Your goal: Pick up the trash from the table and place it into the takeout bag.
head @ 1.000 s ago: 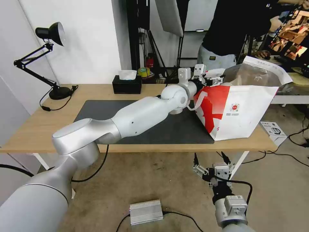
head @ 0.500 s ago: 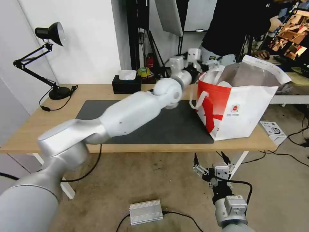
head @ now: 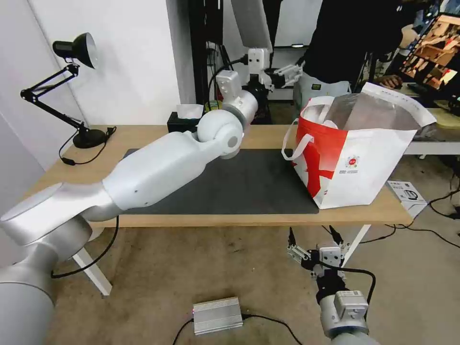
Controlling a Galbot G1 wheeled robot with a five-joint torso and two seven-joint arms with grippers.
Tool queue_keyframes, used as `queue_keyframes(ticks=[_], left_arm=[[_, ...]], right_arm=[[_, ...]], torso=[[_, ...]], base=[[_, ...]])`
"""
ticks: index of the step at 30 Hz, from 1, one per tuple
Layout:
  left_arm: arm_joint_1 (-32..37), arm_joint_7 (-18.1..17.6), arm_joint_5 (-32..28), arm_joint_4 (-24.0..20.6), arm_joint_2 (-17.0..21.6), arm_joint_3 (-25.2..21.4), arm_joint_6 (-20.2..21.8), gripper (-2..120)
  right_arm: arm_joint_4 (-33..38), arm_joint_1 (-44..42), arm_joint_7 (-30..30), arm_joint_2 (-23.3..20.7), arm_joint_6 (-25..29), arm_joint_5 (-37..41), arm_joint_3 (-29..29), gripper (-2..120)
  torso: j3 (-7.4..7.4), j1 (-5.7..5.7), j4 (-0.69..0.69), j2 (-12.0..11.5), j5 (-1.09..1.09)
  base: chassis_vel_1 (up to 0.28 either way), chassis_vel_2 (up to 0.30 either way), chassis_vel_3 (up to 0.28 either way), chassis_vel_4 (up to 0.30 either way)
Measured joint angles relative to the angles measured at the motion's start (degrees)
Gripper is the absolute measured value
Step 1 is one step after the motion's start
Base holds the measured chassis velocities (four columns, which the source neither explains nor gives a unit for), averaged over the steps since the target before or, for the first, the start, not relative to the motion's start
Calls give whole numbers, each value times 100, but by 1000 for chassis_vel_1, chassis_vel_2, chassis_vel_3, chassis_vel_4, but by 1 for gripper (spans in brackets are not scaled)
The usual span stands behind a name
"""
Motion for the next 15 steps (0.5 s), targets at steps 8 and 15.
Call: queue_keyframes(ticks=[8,15], left_arm=[[1325,-250,510,-1459,1155,-642,-13,100],[2901,-225,1201,-2398,2094,-2012,35,100]], right_arm=[[0,0,0,0,0,0,0,100],[0,0,1,0,0,0,0,100]], torso=[[0,0,0,0,-3],[0,0,-1,0,-1]], base=[[0,0,0,0],[0,0,0,0]])
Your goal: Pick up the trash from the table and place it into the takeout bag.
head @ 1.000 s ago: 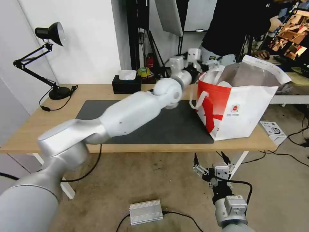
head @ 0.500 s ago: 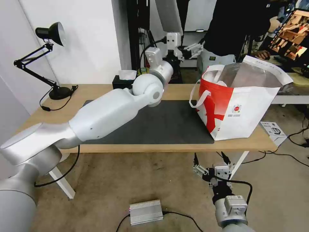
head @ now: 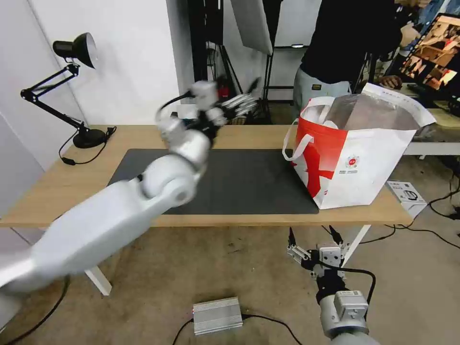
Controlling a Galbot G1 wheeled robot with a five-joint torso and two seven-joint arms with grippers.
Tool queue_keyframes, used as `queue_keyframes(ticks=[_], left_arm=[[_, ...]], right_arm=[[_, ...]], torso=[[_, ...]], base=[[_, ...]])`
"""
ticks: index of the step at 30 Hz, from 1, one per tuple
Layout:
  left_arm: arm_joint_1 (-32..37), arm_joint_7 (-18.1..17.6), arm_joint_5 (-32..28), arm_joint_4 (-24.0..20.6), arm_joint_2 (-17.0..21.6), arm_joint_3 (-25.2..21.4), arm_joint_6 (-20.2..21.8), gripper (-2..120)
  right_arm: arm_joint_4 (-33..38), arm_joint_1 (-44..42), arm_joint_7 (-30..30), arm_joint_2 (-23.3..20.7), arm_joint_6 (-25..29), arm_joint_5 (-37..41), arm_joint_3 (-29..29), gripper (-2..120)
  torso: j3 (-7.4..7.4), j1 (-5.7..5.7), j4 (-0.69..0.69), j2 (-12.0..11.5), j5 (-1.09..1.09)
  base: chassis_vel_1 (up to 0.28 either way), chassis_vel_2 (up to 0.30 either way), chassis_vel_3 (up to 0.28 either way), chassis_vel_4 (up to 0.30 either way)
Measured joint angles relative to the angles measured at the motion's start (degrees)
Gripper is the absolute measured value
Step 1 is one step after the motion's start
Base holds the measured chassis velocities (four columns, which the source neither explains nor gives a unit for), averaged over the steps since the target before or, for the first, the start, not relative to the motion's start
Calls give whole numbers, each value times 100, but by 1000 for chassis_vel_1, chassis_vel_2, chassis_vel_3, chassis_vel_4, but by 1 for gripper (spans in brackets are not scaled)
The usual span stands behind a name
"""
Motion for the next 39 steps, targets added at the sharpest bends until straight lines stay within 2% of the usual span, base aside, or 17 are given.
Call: queue_keyframes(ticks=[2,4,5,7,11,12,15,18,20,22,23,24,25,26,27,32,39], left_arm=[[1673,209,620,-602,350,-1392,22,100],[1963,233,741,-691,388,-1597,9,100],[2779,304,1127,-918,492,-2094,-118,100],[3464,356,1512,-1006,624,-2279,-340,100],[3819,374,1672,-1128,634,-2335,-392,100],[3903,343,1735,-1212,601,-2453,-402,100],[4190,326,1861,-1341,459,-2745,-402,100],[4962,375,2353,-1506,16,-3420,-433,100],[5196,423,2533,-1531,-137,-3569,-471,100],[5905,526,3064,-1576,-749,-3957,-649,100],[5905,526,3064,-1576,-749,-3957,-649,100],[6248,585,3380,-1585,-1092,-4103,-737,100],[6860,631,4080,-1624,-1795,-4258,-981,100],[7014,631,4295,-1628,-2013,-4295,-1048,100],[7014,631,4295,-1628,-2013,-4295,-1048,100],[7445,573,5082,-1597,-2759,-4364,-1307,100],[7682,444,5453,-1527,-3187,-4344,-1517,100]], right_arm=[[0,0,0,0,0,0,0,100],[0,0,-1,0,0,0,0,100],[1,0,0,0,0,0,0,100],[0,0,0,0,0,0,0,100],[0,0,0,0,0,0,0,100],[0,0,0,0,0,0,0,100],[0,0,0,0,0,0,0,100],[0,0,0,0,0,0,0,100],[0,0,0,0,0,0,0,100],[0,0,0,1,0,0,-1,100],[0,0,0,1,0,0,-1,100],[0,0,-1,0,1,0,0,100],[0,0,0,0,0,0,0,100],[0,0,0,0,0,0,0,100],[0,0,0,0,0,0,0,100],[0,0,0,0,0,0,0,100],[0,0,0,0,0,0,0,100]], torso=[[-1,0,4,0,-3],[-1,0,4,0,-3],[-1,-1,6,0,-3],[-1,-2,3,1,2],[0,0,1,0,-2],[0,0,-3,0,5],[0,0,-3,0,2],[0,0,0,0,0],[0,0,-1,0,1],[0,-1,0,0,1],[0,-1,0,0,1],[0,0,1,0,1],[0,-1,2,0,1],[0,-1,1,0,3],[0,-1,1,0,3],[0,0,1,0,2],[0,0,0,-1,1]], base=[[0,0,0,0],[0,0,0,0],[0,0,0,0],[0,0,0,0],[0,0,0,0],[0,0,0,0],[0,0,0,0],[0,0,0,0],[0,0,0,0],[0,0,0,0],[0,0,0,0],[0,0,0,0],[0,0,0,0],[0,0,0,0],[0,0,0,0],[0,0,0,0],[0,0,0,0]])
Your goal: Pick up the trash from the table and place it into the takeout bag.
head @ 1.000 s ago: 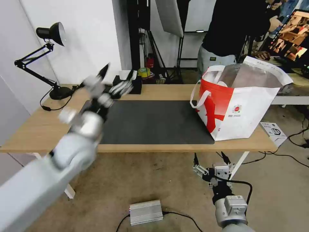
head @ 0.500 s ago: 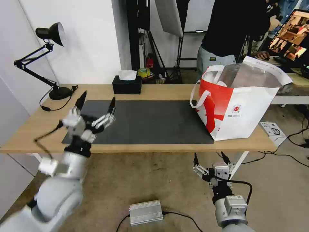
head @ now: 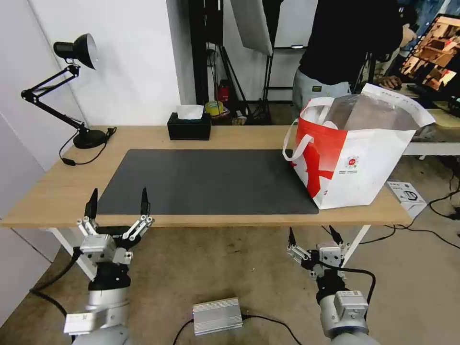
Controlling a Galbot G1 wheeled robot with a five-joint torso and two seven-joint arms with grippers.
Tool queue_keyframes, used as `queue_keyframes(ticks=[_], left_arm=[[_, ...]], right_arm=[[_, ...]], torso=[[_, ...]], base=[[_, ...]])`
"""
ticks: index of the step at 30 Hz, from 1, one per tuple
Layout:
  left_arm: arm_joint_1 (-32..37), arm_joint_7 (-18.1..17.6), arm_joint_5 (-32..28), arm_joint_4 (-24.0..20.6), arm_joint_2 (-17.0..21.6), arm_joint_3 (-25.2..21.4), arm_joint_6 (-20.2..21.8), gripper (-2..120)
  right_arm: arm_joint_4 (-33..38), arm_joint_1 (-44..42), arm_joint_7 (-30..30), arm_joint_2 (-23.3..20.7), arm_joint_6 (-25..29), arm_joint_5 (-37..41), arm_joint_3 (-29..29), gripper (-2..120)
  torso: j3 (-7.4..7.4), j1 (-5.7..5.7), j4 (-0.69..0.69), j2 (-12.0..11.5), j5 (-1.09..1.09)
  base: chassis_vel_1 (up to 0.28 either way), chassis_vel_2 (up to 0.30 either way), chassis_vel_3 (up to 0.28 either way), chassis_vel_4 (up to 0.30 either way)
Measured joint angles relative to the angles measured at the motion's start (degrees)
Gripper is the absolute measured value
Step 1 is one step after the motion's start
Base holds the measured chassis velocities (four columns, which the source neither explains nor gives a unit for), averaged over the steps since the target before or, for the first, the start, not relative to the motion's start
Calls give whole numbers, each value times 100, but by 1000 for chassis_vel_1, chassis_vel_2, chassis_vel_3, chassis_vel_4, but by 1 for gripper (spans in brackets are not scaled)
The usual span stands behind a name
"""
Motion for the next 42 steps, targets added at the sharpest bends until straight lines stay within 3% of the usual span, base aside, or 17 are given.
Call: queue_keyframes(ticks=[17,30,42], left_arm=[[325,-161,682,242,-716,240,-260,100],[491,-191,1095,578,-1177,718,-384,100],[441,-275,1174,768,-1206,865,-383,100]], right_arm=[[0,0,0,0,0,0,0,100],[0,0,0,0,0,0,0,100],[0,0,0,0,0,0,0,100]], torso=[[0,0,0,0,0],[0,0,1,0,0],[0,0,0,0,0]], base=[[0,0,0,0],[0,0,0,0],[0,0,0,0]])
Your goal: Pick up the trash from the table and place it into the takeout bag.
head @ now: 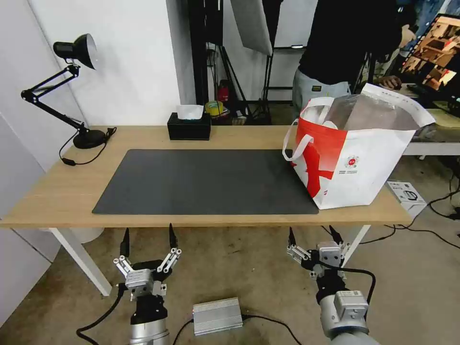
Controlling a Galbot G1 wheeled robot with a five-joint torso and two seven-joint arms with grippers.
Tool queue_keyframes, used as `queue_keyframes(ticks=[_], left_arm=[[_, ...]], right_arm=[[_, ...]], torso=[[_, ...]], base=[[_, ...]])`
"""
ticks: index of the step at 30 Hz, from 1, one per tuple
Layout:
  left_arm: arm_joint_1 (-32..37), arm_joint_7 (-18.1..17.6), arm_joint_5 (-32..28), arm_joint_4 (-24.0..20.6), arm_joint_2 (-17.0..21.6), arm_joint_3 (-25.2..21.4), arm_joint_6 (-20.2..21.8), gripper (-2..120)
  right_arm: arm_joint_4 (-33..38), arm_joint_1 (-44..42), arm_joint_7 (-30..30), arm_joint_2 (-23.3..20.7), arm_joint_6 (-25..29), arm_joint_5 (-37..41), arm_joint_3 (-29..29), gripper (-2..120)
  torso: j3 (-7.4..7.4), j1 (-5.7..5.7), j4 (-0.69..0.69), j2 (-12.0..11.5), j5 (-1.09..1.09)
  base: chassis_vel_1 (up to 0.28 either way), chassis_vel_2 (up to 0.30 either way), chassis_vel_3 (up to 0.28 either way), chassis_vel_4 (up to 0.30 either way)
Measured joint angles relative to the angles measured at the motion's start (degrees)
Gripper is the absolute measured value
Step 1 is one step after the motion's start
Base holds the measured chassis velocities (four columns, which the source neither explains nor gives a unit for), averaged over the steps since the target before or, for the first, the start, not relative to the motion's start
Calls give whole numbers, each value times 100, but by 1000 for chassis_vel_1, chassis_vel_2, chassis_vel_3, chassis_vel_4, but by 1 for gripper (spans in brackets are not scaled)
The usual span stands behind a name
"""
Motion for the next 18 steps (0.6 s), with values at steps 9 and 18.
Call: queue_keyframes(ticks=[9,18], left_arm=[[-30,-36,9,50,68,-61,18,100],[-30,-40,7,51,74,-67,18,100]], right_arm=[[0,0,0,0,0,0,0,100],[0,0,0,0,0,0,0,100]], torso=[[0,0,0,0,0],[0,0,0,0,0]], base=[[0,0,0,0],[0,0,0,0]])
